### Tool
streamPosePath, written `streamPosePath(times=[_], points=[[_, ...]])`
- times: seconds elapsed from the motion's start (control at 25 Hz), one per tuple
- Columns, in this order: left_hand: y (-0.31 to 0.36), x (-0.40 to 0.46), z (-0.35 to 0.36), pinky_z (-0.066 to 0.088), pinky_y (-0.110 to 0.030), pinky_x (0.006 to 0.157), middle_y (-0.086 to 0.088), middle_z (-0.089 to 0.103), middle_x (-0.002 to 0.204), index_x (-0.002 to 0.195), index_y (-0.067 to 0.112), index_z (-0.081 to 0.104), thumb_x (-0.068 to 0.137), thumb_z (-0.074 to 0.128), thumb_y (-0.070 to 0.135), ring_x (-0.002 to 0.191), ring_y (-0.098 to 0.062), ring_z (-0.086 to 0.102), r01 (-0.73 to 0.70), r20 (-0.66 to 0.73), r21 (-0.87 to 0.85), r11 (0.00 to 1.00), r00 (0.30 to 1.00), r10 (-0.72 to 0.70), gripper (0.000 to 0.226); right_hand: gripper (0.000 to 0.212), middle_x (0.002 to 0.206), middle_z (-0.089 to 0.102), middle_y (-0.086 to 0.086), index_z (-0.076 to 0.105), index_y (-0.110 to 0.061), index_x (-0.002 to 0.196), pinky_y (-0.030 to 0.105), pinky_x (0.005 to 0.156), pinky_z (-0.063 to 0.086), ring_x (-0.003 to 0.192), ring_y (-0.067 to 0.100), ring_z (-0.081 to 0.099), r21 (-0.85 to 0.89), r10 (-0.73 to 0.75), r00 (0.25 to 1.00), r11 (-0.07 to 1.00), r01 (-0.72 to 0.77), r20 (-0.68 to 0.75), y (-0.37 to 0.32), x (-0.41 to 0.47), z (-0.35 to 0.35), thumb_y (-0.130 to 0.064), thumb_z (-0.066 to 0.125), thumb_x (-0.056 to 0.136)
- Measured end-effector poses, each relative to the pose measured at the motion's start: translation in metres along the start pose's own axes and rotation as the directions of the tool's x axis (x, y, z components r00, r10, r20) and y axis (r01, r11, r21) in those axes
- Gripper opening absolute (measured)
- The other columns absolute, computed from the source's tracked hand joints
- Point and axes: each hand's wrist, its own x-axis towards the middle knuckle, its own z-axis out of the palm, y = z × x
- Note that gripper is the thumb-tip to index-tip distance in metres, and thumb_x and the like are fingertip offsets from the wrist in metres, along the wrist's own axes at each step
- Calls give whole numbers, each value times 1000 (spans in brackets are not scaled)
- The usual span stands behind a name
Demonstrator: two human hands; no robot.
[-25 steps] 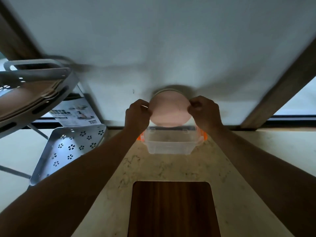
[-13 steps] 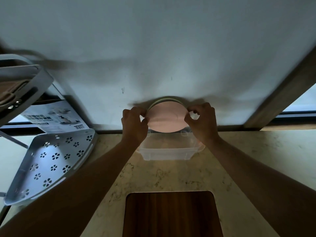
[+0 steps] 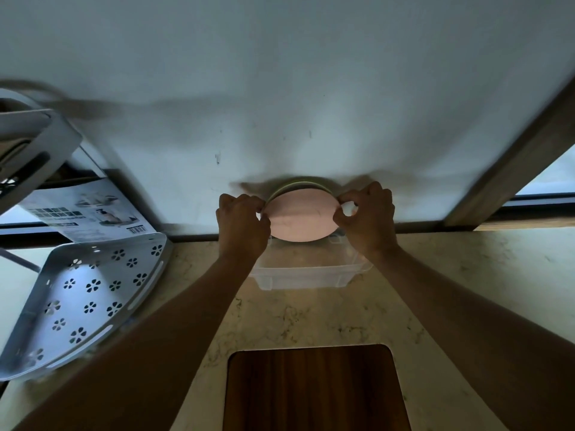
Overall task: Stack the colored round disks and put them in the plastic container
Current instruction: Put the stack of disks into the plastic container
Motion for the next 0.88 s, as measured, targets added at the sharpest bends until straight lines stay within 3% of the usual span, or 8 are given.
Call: streamPosePath(times=[0.12,0.4,0.68,0.88], points=[[1,1,0,46,-44,87,-3,73,97,96,15,73,80,69,6,105,-30,46,-6,26,16,1000,1000,5,19,23,109,54,12,74,-20,101,40,83,42,105,33,46,-36,2,1000,999,-2,-2,-1,0,-1,-27,71,80],[0,2,2,36,-37,83,-3,72,99,99,14,73,81,63,6,104,-31,45,-32,44,74,997,999,29,22,24,110,54,12,74,-19,102,38,83,41,105,31,47,-92,5,1000,996,-5,-1,-2,1,0,-31,70,81],[1,2,1,30,-33,79,-3,71,96,96,13,71,77,62,0,103,-31,46,-50,38,65,997,998,48,25,24,106,53,10,74,-19,96,36,81,40,103,30,47,-37,3,1000,999,-4,-29,0,1,2,-32,71,77],[2,2,2,30,-35,78,-2,68,92,91,13,68,73,61,5,101,-30,46,-69,84,132,989,995,58,21,26,110,53,8,73,-20,95,36,84,39,107,27,45,-64,18,1000,998,-17,7,1,3,4,-36,72,75]])
